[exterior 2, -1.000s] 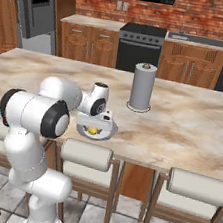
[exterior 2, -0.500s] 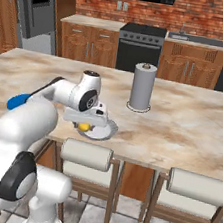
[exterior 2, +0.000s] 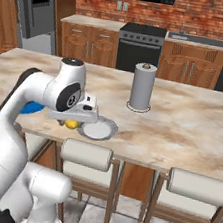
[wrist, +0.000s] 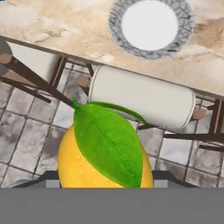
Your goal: Transport the chicken drumstick and lemon to the fridge. Place the chicken drumstick on the rack containing meat and place the lemon on the rack containing the vegetable, ensuring meats and vegetables are on different racks.
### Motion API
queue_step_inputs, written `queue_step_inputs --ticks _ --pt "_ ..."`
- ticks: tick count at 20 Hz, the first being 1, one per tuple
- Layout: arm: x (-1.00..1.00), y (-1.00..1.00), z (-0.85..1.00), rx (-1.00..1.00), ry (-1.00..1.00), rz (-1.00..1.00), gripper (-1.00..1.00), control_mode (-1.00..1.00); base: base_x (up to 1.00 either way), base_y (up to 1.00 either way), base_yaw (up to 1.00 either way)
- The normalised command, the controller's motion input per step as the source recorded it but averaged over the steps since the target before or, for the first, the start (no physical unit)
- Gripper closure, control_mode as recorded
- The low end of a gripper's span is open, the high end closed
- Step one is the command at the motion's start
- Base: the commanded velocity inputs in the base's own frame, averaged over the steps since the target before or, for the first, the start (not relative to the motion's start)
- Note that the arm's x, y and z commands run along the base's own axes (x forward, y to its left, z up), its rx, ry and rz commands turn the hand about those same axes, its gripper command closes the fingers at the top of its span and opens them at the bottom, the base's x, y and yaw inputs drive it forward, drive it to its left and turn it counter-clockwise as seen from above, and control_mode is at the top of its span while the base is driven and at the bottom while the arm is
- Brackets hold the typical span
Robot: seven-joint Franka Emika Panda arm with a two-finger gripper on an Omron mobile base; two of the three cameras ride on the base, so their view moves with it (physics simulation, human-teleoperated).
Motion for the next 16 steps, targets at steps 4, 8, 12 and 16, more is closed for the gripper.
queue_step_inputs --ticks 4,8,12,16 --pt "-0.8 0.03 0.83 0.0 -0.18 0.0 1.0 -1.0 0.0 0.0 0.0" --pt "-0.7 0.09 0.76 0.0 -0.19 0.0 1.0 -1.0 0.0 0.0 0.0" --pt "-0.65 0.0 0.8 0.0 -0.19 0.0 1.0 -1.0 0.0 0.0 0.0" --pt "-0.7 0.01 0.77 0.0 -0.1 0.0 1.0 -1.0 0.0 0.0 0.0"
